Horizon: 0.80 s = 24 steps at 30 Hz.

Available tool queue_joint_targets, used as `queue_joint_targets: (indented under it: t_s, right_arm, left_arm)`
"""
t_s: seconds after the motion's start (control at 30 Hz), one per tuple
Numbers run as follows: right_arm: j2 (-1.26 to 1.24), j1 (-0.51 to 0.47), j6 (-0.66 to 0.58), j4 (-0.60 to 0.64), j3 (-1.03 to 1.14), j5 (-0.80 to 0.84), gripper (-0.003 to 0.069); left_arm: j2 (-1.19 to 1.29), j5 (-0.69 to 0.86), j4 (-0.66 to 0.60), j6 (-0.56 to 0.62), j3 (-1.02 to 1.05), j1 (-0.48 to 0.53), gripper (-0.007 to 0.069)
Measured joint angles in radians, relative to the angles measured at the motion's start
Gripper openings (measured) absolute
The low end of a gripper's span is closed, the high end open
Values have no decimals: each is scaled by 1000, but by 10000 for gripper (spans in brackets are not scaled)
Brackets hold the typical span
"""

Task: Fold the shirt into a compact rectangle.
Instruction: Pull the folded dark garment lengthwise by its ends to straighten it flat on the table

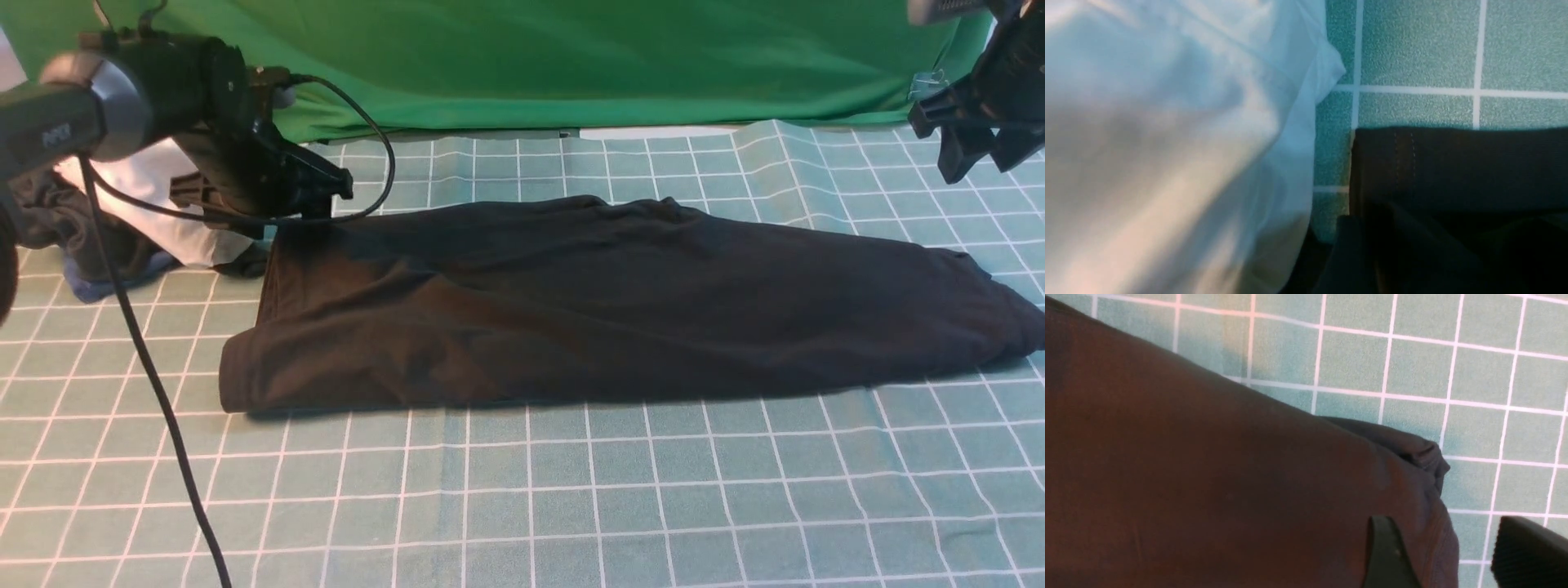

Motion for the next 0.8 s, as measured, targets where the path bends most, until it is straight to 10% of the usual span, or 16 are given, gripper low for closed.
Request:
queue_joint_targets:
  t_s: [0.2, 0.43, 0.8]
  right_arm:
    - [0, 0, 0, 2, 0, -9, 347]
    - [0, 0, 0, 3, 0, -12, 347]
    - [0, 0, 0, 4, 0, -21, 347]
  left_arm:
    - [29, -10, -22, 27, 0, 0, 394]
    - [30, 4, -3, 70, -31, -1, 29]
    - [24, 19, 109, 72, -126, -1, 8]
